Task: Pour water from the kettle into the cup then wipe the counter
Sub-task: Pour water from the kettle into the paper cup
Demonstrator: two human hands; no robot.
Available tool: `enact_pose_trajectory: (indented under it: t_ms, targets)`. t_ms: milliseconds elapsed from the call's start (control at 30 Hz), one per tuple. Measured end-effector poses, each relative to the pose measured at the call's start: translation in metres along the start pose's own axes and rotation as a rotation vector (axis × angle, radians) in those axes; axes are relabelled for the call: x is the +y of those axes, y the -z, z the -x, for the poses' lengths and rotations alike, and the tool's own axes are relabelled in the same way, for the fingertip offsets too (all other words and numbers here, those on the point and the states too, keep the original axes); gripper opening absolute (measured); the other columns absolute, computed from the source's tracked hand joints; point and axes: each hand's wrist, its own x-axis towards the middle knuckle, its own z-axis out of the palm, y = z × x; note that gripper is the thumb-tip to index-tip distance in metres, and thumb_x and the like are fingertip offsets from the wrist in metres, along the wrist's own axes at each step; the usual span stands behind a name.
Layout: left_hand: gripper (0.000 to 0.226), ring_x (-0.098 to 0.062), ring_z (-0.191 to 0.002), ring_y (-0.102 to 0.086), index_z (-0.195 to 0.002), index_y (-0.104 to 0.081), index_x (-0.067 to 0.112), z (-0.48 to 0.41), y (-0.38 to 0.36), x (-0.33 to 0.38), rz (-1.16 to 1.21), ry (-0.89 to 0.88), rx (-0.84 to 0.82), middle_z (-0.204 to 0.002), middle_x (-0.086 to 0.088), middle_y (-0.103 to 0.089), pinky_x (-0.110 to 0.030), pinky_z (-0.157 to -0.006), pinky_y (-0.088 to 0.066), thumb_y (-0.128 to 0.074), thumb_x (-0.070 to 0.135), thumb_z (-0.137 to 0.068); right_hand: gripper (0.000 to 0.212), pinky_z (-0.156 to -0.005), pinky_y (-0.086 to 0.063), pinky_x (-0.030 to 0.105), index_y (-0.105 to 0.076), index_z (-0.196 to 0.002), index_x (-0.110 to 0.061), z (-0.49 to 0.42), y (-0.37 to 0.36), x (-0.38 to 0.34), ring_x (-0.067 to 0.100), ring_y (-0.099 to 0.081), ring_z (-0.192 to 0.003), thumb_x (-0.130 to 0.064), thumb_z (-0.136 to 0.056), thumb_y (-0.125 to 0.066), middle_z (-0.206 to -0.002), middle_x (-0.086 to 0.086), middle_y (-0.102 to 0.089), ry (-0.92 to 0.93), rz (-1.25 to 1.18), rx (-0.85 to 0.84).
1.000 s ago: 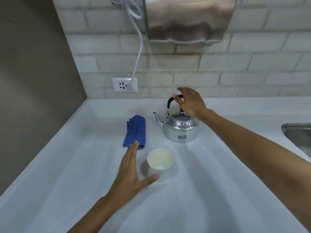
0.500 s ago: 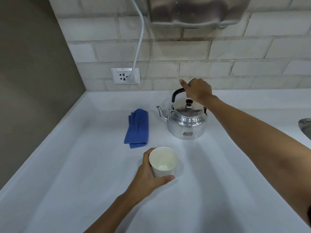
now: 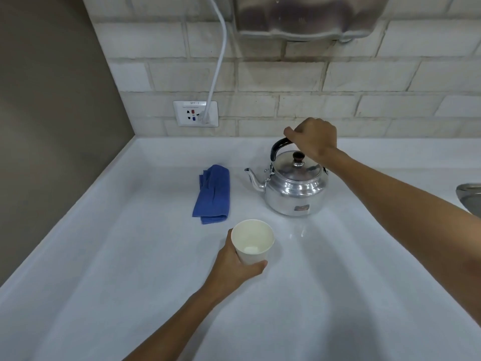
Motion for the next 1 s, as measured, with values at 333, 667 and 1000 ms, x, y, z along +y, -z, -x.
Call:
enact_pose_trajectory:
  t_ms: [333,667,1000]
  targets:
    - [0.072,0.0,-0.101,-0.052,-0.115,-0.038,0.038,0.002,-0.001,0.0,0.005,0.012,0.018,-0.112,0.016,-0.054,-0.002,-0.071,-0.043,-0.082,0.03,-0.059,0.046,-0.046,-0.02,0.027,-0.023,-0.041,-0.016,0.041,0.058,-0.013,0.018,-0.019,-0.042,-0.036,-0.076,-0.045,-0.039,0.001,-0.019,0.195,0.15,0.051]
    - [0.07,0.006,-0.097,-0.052,-0.111,-0.036,0.046,0.002,-0.002,-0.002,-0.012,0.009,0.027,-0.106,0.026,-0.052,-0.002,-0.067,-0.042,-0.082,0.033,-0.059,0.047,-0.047,-0.028,0.028,-0.034,-0.041,-0.005,0.081,0.079,-0.029,0.021,-0.026,-0.041,-0.04,-0.072,-0.037,-0.036,0.019,-0.035,0.394,0.267,0.103]
    - [0.071,0.001,-0.099,-0.053,-0.113,-0.037,0.044,0.002,-0.002,-0.002,-0.003,-0.003,0.03,-0.107,0.024,-0.053,-0.005,-0.069,-0.042,-0.08,0.036,-0.057,0.047,-0.047,-0.012,0.021,-0.049,-0.04,-0.002,0.091,0.08,-0.048,0.022,-0.022,-0.04,-0.031,-0.076,-0.045,-0.035,0.021,-0.046,0.554,0.382,0.082]
